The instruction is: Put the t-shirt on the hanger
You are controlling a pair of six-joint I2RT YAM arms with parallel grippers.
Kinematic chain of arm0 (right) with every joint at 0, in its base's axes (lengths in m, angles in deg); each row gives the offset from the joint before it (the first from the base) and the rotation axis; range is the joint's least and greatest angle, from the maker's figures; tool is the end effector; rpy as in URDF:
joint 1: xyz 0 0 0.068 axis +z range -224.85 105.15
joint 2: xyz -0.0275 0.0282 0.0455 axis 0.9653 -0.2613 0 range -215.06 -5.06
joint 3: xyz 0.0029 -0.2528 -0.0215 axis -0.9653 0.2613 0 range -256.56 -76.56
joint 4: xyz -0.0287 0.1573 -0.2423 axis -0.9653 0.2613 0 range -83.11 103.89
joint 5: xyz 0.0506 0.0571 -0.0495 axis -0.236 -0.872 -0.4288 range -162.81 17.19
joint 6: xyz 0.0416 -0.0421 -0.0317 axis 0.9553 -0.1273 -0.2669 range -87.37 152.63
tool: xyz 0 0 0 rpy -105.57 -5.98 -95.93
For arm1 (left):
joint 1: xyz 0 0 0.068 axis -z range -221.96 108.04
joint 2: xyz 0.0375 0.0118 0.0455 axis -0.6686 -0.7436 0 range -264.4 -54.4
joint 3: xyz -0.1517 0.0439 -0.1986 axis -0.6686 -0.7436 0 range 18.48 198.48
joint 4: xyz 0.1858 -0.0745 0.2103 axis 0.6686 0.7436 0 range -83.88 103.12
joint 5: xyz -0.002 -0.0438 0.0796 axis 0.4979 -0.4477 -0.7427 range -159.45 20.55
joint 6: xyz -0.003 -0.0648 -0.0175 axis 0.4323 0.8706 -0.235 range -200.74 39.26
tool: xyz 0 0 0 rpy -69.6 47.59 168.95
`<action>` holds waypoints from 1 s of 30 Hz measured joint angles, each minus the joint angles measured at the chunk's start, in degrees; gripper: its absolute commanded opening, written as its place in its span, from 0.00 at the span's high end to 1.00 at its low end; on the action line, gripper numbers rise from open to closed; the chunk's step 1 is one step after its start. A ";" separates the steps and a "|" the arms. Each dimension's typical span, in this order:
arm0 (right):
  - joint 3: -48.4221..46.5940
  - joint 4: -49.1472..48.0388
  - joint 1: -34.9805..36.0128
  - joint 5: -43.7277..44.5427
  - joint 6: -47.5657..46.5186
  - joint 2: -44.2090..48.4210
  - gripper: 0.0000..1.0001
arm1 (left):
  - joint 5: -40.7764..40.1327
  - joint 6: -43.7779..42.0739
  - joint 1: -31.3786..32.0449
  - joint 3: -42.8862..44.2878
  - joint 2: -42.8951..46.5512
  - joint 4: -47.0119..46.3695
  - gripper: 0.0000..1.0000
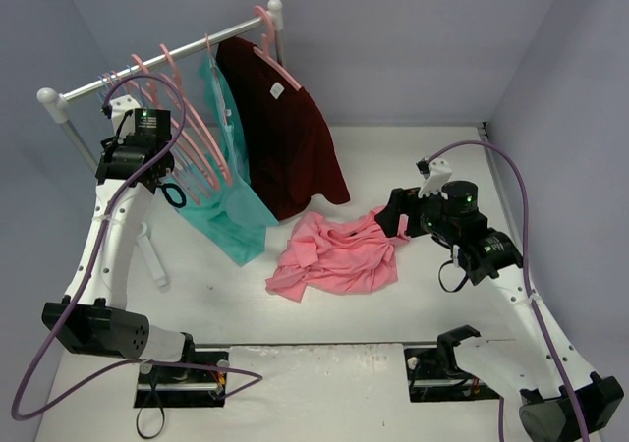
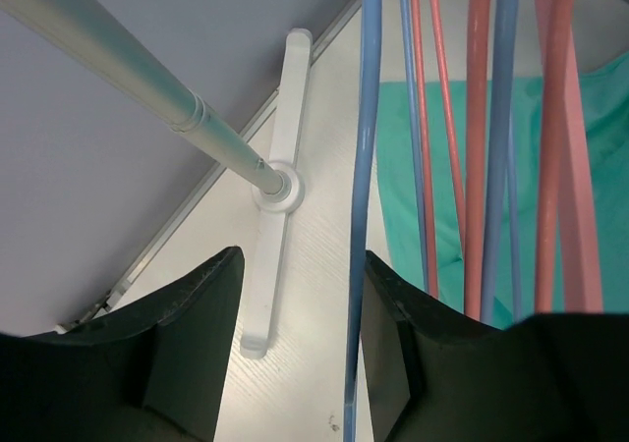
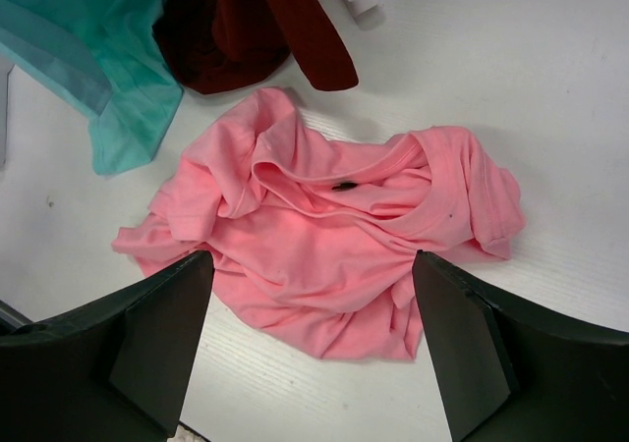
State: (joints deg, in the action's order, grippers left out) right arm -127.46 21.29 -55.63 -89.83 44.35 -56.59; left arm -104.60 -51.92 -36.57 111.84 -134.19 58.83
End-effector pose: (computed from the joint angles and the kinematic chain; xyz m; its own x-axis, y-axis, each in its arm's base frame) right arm 0.2454 0.1021 0.3292 -0.3579 0.0809 -0.9302 -0.5199 0.8103 0.2705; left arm 0.3233 0.0005 0.4025 -0.3733 -0.3607 -0.8547 -0.6251 0.7786 -0.0555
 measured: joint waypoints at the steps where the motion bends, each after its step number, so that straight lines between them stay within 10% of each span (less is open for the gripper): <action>1: 0.05 0.00 0.00 -0.01 0.01 0.05 0.21 | 0.17 0.11 0.00 -0.36 0.19 -0.02 0.55; 30: 1.77 0.00 0.00 -0.52 0.83 1.68 0.21 | 3.12 4.22 -0.26 -10.57 8.76 -2.32 0.57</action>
State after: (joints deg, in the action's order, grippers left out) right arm -125.68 21.29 -55.63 -90.35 45.18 -54.90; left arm -101.48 -47.69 -36.83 101.26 -125.43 56.51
